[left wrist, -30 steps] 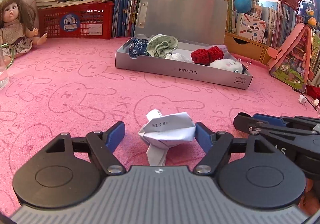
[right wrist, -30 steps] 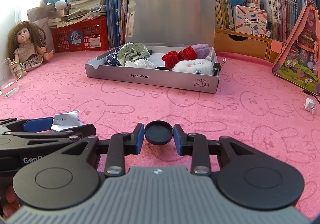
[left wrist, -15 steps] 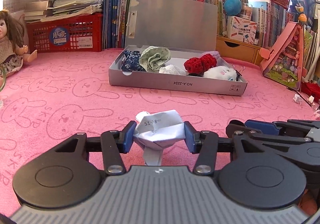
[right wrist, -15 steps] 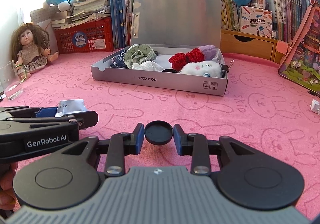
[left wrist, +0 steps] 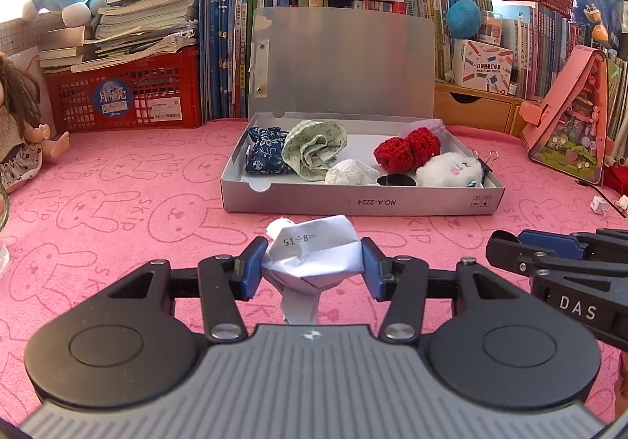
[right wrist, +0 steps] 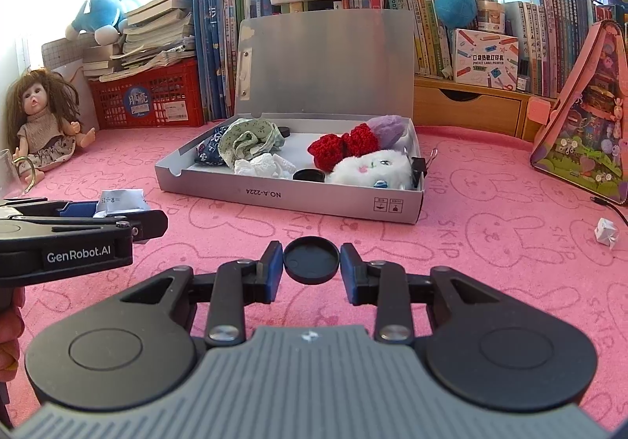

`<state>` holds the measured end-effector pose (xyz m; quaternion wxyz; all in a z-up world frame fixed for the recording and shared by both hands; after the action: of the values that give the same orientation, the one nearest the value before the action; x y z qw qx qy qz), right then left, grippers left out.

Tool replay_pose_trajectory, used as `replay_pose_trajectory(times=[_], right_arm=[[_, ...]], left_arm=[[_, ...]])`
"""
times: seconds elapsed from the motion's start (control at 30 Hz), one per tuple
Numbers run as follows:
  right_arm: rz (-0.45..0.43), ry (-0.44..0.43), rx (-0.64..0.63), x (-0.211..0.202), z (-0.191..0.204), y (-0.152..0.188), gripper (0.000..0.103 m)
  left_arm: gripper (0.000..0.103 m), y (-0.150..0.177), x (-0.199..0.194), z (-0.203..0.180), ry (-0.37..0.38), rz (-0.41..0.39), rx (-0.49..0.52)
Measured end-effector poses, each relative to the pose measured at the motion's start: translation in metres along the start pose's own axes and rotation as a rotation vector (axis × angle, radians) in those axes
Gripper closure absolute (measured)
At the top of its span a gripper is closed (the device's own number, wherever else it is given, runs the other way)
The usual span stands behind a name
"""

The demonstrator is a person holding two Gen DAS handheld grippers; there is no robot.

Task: Organize objects
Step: 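Lower the paper into the box with the left gripper while the right gripper lowers the lid inside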

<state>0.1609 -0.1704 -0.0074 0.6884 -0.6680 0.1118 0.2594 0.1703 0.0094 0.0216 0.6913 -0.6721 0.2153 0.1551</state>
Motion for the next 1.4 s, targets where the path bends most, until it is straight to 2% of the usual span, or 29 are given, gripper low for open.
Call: replay_pose_trajectory(times=[0.57, 0.9, 1.07, 1.23, 1.4], right_arm=[[-0.028, 0.050, 0.006, 0.020, -0.024, -0.044, 0.066], [-0.030, 0.072, 0.017, 0.035, -0.034, -0.061, 0.066], [-0.018, 0.084, 0.037, 0.045, -0.041, -0.063, 0.066], [0.005, 0.083, 0.059, 0.054, -0.045, -0.059, 0.066], [0.018, 0.075, 0.047, 0.066, -0.046, -0.070, 0.066]], left_arm=[[0.046, -0.053, 0.040, 0.025, -0.035, -0.019, 0.025], [0.046, -0.057, 0.061, 0.029, -0.031, 0.005, 0.024], [0.046, -0.055, 0.068, 0.031, -0.004, 0.017, 0.006], [0.046, -0.054, 0.074, 0.030, 0.010, 0.010, 0.006], [0.046, -0.070, 0.083, 0.029, 0.023, -0.018, 0.013]])
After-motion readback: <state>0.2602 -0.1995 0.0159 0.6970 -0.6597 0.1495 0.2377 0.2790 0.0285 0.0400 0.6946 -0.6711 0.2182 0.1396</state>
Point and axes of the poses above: each gripper's, at about its wrist camera, not at the fingertips, and x roughly the way its jaws point, z to its left, y to its underside, the point moved 7 cm from there along x, roughly the way its jaws point, and after that the axes turned 2 degrees about x, right-handed, at the moved point
